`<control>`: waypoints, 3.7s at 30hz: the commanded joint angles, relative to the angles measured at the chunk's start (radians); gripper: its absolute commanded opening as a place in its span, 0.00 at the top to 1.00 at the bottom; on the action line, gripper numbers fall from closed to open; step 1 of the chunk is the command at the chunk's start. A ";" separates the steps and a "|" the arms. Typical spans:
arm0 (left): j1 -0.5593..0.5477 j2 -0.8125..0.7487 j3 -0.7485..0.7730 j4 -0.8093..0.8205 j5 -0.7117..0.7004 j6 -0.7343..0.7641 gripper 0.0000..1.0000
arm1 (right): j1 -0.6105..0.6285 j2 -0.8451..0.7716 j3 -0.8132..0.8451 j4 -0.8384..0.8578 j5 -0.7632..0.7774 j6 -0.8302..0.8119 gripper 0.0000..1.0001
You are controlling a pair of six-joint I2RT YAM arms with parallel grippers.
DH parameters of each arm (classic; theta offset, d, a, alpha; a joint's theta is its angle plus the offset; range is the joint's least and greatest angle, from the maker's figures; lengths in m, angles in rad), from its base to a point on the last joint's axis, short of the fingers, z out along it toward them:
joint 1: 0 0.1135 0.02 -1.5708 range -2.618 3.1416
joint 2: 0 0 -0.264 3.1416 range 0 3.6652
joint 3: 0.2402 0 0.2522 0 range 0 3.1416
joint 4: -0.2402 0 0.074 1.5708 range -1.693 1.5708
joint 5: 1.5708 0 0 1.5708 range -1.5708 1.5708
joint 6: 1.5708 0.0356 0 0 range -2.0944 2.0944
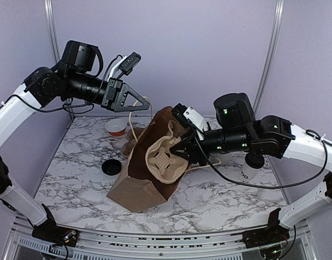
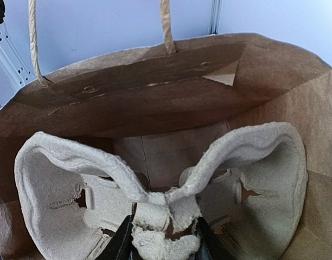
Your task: Pack the takeout coffee
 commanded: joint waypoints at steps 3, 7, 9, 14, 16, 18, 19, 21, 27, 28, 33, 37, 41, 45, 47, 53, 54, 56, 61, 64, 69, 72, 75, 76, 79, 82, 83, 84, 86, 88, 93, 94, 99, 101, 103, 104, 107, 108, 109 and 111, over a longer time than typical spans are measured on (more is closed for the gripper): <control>-0.009 0.011 0.011 0.076 0.006 -0.042 1.00 | 0.007 -0.030 0.026 -0.038 0.024 0.013 0.67; -0.005 0.012 -0.018 0.108 -0.010 -0.072 1.00 | 0.007 -0.026 0.024 -0.051 0.036 0.014 0.67; 0.004 0.014 -0.031 0.121 -0.009 -0.086 1.00 | 0.007 -0.022 0.021 -0.054 0.034 0.014 0.67; 0.054 0.004 -0.082 0.184 0.030 -0.140 1.00 | 0.007 -0.004 0.029 -0.066 0.023 0.010 0.67; 0.070 0.002 -0.098 0.199 0.043 -0.152 1.00 | 0.006 0.009 0.046 -0.074 0.020 0.004 0.68; 0.081 0.000 -0.115 0.214 0.058 -0.164 1.00 | 0.008 0.025 0.062 -0.078 0.015 -0.004 0.67; 0.084 0.001 -0.122 0.220 0.065 -0.169 1.00 | 0.008 0.034 0.072 -0.079 0.013 -0.009 0.68; 0.086 0.006 -0.128 0.228 0.085 -0.171 1.00 | 0.010 0.060 0.094 -0.086 0.021 -0.022 0.68; 0.089 0.022 -0.130 0.231 0.112 -0.170 1.00 | 0.010 0.136 0.178 -0.124 0.097 -0.043 0.68; 0.093 0.024 -0.131 0.232 0.112 -0.171 1.00 | 0.009 0.154 0.201 -0.140 0.122 -0.041 0.68; 0.136 0.019 -0.146 0.246 0.090 -0.190 1.00 | 0.007 0.247 0.318 -0.214 0.174 -0.007 0.69; 0.166 0.006 -0.171 0.279 0.090 -0.211 1.00 | 0.007 0.296 0.389 -0.231 0.150 -0.001 0.69; 0.192 -0.018 -0.204 0.304 0.087 -0.224 1.00 | 0.006 0.349 0.436 -0.266 0.143 -0.003 0.69; 0.211 -0.052 -0.245 0.316 0.084 -0.221 0.88 | 0.007 0.400 0.506 -0.306 0.137 -0.002 0.69; 0.221 -0.075 -0.266 0.322 0.077 -0.217 0.75 | 0.007 0.421 0.534 -0.322 0.138 -0.002 0.69; 0.241 -0.167 -0.316 0.332 0.060 -0.208 0.46 | 0.007 0.464 0.588 -0.345 0.133 0.004 0.70; 0.245 -0.186 -0.325 0.332 0.058 -0.203 0.39 | 0.007 0.466 0.590 -0.346 0.133 0.005 0.69; 0.253 -0.226 -0.347 0.333 0.045 -0.194 0.27 | 0.007 0.470 0.593 -0.347 0.134 0.010 0.70; 0.277 -0.321 -0.435 0.316 -0.040 -0.161 0.08 | 0.007 0.478 0.602 -0.350 0.137 0.015 0.70; 0.287 -0.359 -0.492 0.265 -0.204 -0.134 0.05 | 0.007 0.483 0.608 -0.350 0.137 0.016 0.70; 0.297 -0.357 -0.617 0.221 -0.421 -0.151 0.17 | 0.007 0.493 0.620 -0.353 0.135 0.014 0.70; 0.296 -0.312 -0.678 0.230 -0.439 -0.159 0.27 | 0.007 0.498 0.630 -0.353 0.132 0.013 0.70; 0.292 -0.269 -0.735 0.254 -0.441 -0.169 0.34 | 0.005 0.504 0.638 -0.357 0.132 0.011 0.70; 0.287 -0.256 -0.751 0.262 -0.443 -0.171 0.36 | 0.005 0.505 0.641 -0.357 0.132 0.010 0.70; 0.251 -0.213 -0.792 0.277 -0.458 -0.171 0.39 | 0.005 0.510 0.651 -0.359 0.129 0.008 0.70; 0.206 -0.174 -0.829 0.293 -0.481 -0.177 0.42 | 0.005 0.516 0.667 -0.370 0.126 0.005 0.70; 0.192 -0.162 -0.841 0.299 -0.485 -0.182 0.43 | 0.005 0.517 0.672 -0.373 0.125 0.005 0.70; 0.177 -0.152 -0.850 0.304 -0.490 -0.185 0.43 | 0.004 0.517 0.674 -0.375 0.125 0.005 0.70; 0.143 -0.133 -0.857 0.314 -0.494 -0.190 0.43 | 0.004 0.514 0.677 -0.381 0.124 0.004 0.70; 0.113 -0.118 -0.852 0.328 -0.486 -0.197 0.43 | 0.005 0.514 0.682 -0.392 0.123 0.005 0.70; 0.041 -0.089 -0.824 0.348 -0.468 -0.213 0.43 | 0.005 0.501 0.692 -0.427 0.132 0.008 0.70; 0.029 -0.083 -0.818 0.350 -0.469 -0.214 0.43 | 0.005 0.495 0.689 -0.438 0.135 0.008 0.70; 0.009 -0.054 -0.811 0.371 -0.460 -0.219 0.43 | 0.006 0.482 0.674 -0.502 0.149 -0.015 0.70; 0.007 -0.048 -0.811 0.376 -0.460 -0.222 0.43 | 0.005 0.485 0.672 -0.527 0.151 -0.024 0.70; 0.006 -0.048 -0.810 0.380 -0.463 -0.225 0.44 | 0.004 0.489 0.670 -0.547 0.155 -0.028 0.70; 0.005 -0.048 -0.810 0.381 -0.467 -0.226 0.43 | 0.004 0.490 0.670 -0.555 0.156 -0.029 0.70; 0.005 -0.051 -0.808 0.381 -0.474 -0.226 0.43 | 0.001 0.497 0.676 -0.581 0.161 -0.035 0.70; 0.005 -0.051 -0.808 0.381 -0.474 -0.226 0.43 | -0.001 0.501 0.681 -0.589 0.161 -0.034 0.70; 0.005 -0.051 -0.808 0.382 -0.474 -0.226 0.44 | -0.003 0.504 0.685 -0.595 0.160 -0.032 0.70; 0.005 -0.051 -0.808 0.383 -0.474 -0.228 0.43 | -0.005 0.514 0.696 -0.607 0.161 -0.031 0.70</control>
